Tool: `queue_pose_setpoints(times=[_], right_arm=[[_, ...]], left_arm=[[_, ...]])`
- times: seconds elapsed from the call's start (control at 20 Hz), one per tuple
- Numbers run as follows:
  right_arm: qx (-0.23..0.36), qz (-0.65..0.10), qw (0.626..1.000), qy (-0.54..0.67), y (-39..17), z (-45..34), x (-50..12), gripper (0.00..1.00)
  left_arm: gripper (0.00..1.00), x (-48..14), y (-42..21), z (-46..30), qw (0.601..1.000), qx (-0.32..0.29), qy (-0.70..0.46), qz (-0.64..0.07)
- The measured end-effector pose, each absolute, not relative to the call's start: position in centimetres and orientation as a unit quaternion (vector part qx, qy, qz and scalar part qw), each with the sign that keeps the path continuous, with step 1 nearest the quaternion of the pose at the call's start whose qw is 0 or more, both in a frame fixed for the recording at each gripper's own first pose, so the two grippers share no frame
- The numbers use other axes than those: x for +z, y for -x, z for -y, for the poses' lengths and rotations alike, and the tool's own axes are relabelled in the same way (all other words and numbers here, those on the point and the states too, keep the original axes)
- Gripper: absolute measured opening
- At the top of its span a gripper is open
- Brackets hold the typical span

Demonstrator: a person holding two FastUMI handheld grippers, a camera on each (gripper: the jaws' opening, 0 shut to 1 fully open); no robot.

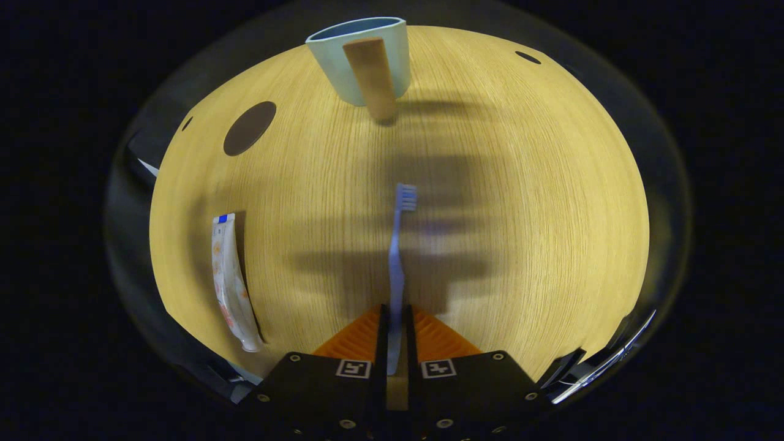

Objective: Put the toothbrush and toothpaste on the desktop into the cup, then pick up the cup and place it on the coaster on the desktop.

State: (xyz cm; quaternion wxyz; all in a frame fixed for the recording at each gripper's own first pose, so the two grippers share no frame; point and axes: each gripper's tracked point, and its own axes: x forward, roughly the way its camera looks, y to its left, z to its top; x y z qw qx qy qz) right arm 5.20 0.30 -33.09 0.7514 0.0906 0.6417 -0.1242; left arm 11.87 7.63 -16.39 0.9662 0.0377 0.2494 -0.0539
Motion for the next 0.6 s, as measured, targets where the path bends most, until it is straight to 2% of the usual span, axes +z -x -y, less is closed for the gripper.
queue_pose_setpoints(times=[0.1, 0.2, 0.4, 0.6], right_arm=[[-0.095, -0.640, 0.757, -0.095, -5.2, -1.2, -33.2, 0.06], [-0.088, -0.629, 0.765, -0.106, -5.3, -1.5, -32.7, 0.05], [-0.079, -0.575, 0.810, -0.090, -6.9, -0.8, -30.3, 0.05], [-0.092, -0.536, 0.837, -0.070, -7.1, 0.3, -27.6, 0.05]], left_arm=[[0.97, -19.3, -11.2, -6.6, 0.945, -0.076, -0.050, -0.315], [0.98, -21.7, -9.9, -5.5, 0.923, -0.105, -0.043, -0.368], [0.98, -28.4, -8.3, -4.1, 0.866, -0.147, -0.021, -0.477], [0.98, -33.2, -8.2, -4.0, 0.810, -0.157, 0.010, -0.565]])
